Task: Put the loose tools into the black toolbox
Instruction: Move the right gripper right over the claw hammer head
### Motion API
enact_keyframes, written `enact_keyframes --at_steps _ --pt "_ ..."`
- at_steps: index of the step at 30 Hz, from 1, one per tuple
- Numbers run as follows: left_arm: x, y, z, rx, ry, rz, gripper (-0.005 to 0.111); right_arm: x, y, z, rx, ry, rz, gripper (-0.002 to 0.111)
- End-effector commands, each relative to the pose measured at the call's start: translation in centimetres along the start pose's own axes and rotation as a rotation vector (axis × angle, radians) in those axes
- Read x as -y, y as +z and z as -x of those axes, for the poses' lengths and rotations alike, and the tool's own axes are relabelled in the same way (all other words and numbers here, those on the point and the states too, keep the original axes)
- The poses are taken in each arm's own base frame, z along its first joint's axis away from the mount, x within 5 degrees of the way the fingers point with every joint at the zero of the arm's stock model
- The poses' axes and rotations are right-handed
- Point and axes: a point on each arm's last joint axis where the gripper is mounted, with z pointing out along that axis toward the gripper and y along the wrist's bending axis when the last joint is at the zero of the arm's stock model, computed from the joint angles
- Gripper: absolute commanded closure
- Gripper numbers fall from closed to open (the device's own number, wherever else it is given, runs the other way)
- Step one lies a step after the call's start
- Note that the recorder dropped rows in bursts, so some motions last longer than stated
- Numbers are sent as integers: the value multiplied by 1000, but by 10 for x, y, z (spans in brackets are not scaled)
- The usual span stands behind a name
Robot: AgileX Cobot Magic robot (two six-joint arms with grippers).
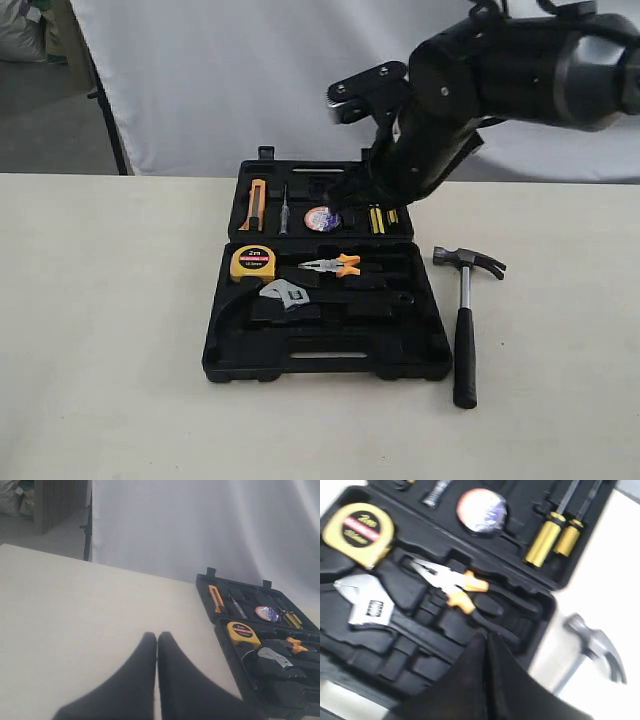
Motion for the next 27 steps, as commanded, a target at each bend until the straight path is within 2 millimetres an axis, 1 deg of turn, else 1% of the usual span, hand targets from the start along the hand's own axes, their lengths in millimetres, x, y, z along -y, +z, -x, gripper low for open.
enact_keyframes --at_steps 1,4,7,9,13,19,27 --pt "-1 0 2 20 0 21 106 35 -2 -10 -82 67 -63 109" --pt "-1 0 2 20 0 21 106 58 2 -17 -121 118 -91 109" --pt "-1 0 2 20 0 21 106 72 6 -21 -132 156 -106 109" --pt "-1 0 2 20 0 21 106 75 11 -24 -150 165 -110 109" --pt "-1 0 2 20 0 21 106 75 22 -28 -196 148 -121 108" --pt "-1 0 2 20 0 21 106 79 44 -41 -303 117 -197 108" --pt "-1 0 2 20 0 21 106 78 64 -45 -319 101 -216 108"
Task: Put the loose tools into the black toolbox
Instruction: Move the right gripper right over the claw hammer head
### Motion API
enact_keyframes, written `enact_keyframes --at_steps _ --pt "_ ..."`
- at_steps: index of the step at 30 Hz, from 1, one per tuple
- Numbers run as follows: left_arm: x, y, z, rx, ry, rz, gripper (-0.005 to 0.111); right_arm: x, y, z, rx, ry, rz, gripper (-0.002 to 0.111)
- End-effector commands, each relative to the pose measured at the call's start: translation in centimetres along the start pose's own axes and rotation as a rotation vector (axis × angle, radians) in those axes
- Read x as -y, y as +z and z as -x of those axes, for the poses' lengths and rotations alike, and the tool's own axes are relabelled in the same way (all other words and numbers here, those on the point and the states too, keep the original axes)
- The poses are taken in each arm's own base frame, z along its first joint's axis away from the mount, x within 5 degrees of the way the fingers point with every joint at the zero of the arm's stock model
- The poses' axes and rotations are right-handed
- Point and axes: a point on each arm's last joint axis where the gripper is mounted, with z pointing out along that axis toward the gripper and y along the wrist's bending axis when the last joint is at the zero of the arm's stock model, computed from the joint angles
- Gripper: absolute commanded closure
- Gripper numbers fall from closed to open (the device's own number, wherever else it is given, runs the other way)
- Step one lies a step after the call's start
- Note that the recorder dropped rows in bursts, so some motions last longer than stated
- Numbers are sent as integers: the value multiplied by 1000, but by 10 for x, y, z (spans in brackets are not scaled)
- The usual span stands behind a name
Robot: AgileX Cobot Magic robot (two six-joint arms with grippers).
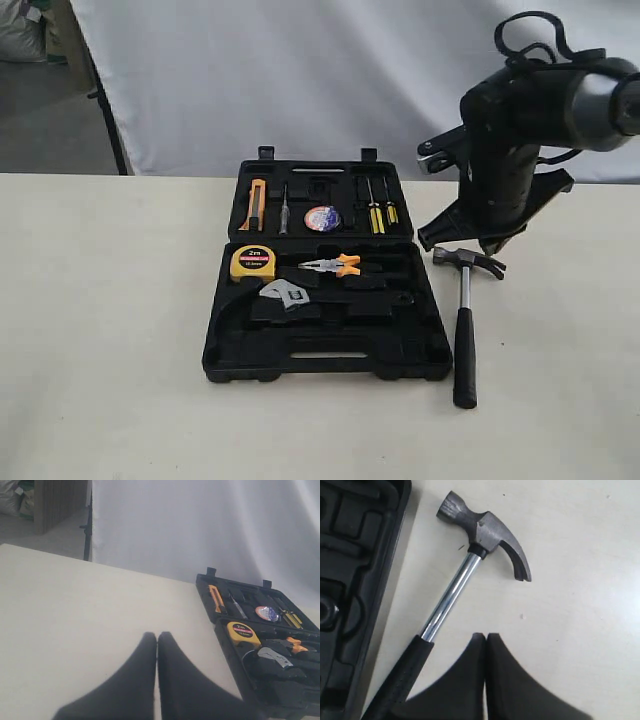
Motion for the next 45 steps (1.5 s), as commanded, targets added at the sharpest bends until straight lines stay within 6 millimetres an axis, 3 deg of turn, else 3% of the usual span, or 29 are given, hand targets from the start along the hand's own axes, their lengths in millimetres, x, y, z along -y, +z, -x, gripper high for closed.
enact_keyframes --at_steps 1,8,14,17,23,29,33,38,45 --pt "-1 0 2 20 0 21 106 0 9 2 6 0 -12 108" --pt "-1 0 2 20 0 21 106 -7 33 0 -37 -36 -27 106" --pt "-1 0 2 20 0 21 106 -9 39 1 -27 -40 -23 68" --pt "-1 0 2 20 0 21 106 -8 39 4 5 28 -15 57" --pt "-1 0 2 20 0 21 106 13 48 5 40 384 18 56" --pt "-1 0 2 20 0 21 106 28 71 -4 -42 592 105 56" --pt "-1 0 2 20 0 21 106 24 82 -2 -35 609 162 56" --pt "-1 0 2 20 0 21 106 18 81 6 32 623 234 56" --pt "-1 0 2 20 0 21 106 17 88 7 53 589 233 56"
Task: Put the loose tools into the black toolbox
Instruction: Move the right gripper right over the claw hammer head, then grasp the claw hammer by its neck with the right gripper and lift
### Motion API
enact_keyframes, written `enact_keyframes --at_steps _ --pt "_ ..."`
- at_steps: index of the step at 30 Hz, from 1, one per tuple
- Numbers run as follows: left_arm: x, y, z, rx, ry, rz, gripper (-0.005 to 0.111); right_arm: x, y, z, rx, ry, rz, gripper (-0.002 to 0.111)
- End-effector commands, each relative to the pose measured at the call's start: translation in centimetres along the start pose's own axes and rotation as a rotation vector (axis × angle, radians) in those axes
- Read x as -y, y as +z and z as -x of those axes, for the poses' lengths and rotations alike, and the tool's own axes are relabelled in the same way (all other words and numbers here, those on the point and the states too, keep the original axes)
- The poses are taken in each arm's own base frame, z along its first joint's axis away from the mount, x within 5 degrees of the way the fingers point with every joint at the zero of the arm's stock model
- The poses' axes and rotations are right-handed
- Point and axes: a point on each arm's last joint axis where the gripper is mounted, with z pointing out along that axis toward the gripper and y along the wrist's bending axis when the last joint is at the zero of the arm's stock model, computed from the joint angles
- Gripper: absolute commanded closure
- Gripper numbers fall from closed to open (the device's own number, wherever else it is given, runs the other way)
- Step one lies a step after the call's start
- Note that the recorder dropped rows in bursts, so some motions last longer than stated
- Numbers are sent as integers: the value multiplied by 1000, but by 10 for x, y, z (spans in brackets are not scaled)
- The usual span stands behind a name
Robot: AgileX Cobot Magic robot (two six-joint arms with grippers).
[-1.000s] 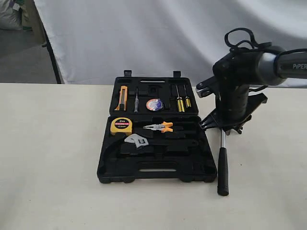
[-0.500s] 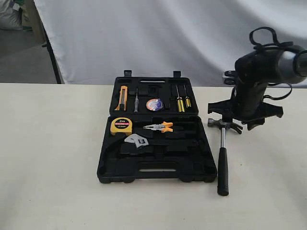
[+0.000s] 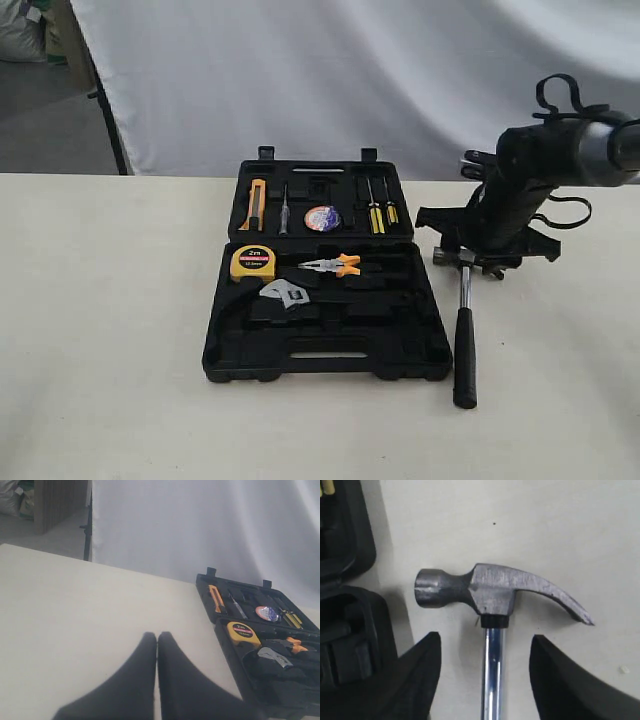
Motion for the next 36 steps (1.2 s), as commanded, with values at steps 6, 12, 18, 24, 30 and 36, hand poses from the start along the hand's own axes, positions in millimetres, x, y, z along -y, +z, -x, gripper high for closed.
enact_keyframes --at_steps 6,12,18,24,30,36 --pt "-1 0 2 20 0 21 106 5 29 -8 -31 -39 -23 57" --pt "-1 0 2 20 0 21 106 8 27 -9 -58 -84 -44 109" --pt "-1 0 2 20 0 21 106 9 -15 -1 -62 -97 -65 109" --pt "-1 0 2 20 0 21 106 11 -49 2 -66 -162 -72 109" --pt "-1 0 2 20 0 21 106 5 -66 2 -61 -246 -49 109" --pt "-1 0 2 20 0 21 106 -19 -71 -6 -36 -395 8 109"
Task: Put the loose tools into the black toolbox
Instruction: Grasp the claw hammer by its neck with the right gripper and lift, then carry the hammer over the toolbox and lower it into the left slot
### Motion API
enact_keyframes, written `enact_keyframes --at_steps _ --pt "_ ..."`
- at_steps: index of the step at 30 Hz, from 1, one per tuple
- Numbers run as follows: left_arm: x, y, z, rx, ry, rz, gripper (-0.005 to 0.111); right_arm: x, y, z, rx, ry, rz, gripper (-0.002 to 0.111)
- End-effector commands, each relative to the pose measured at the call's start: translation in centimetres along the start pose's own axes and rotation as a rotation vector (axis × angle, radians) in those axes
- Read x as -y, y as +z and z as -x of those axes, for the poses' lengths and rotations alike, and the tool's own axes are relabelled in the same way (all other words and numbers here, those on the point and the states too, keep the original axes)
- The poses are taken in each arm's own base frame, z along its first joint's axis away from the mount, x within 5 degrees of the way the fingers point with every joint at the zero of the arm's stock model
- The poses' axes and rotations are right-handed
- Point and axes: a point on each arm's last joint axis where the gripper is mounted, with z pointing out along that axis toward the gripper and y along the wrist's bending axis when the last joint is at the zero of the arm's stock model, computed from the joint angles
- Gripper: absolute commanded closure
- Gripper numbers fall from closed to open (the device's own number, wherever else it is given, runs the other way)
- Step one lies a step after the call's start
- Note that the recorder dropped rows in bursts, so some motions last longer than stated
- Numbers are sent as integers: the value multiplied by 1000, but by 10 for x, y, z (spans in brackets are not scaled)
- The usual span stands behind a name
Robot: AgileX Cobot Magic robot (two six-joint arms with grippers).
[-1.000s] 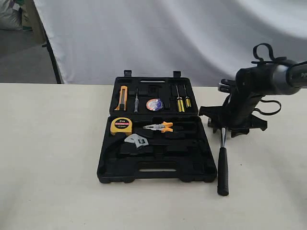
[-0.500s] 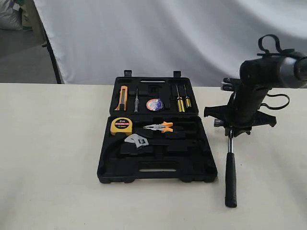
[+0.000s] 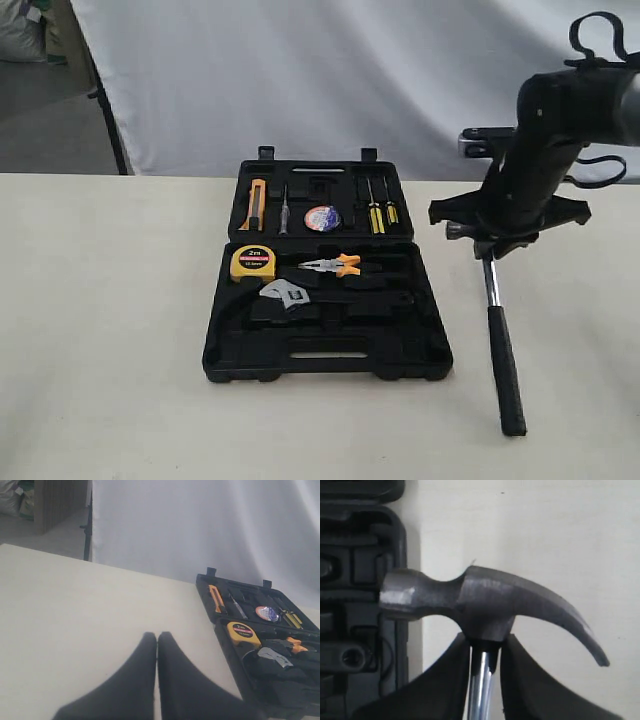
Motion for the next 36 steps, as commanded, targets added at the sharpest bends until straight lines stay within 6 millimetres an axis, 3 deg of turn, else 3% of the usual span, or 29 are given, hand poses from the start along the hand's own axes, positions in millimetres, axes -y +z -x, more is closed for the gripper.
enact_keyframes --at_steps 1,12,18,24,29,36 --pt "-1 0 2 20 0 21 106 -22 -10 1 50 -142 37 109" --pt "-1 0 2 20 0 21 106 -114 -22 -15 186 -548 123 109" --pt "-1 0 2 20 0 21 106 -169 -32 -39 239 -775 172 109" --pt "-1 0 2 20 0 21 106 -215 -27 -63 302 -978 216 109" --pt "-1 0 2 20 0 21 106 -241 -9 -81 319 -1165 223 109" --pt "-1 0 2 20 0 21 106 -252 3 -92 320 -1312 210 109"
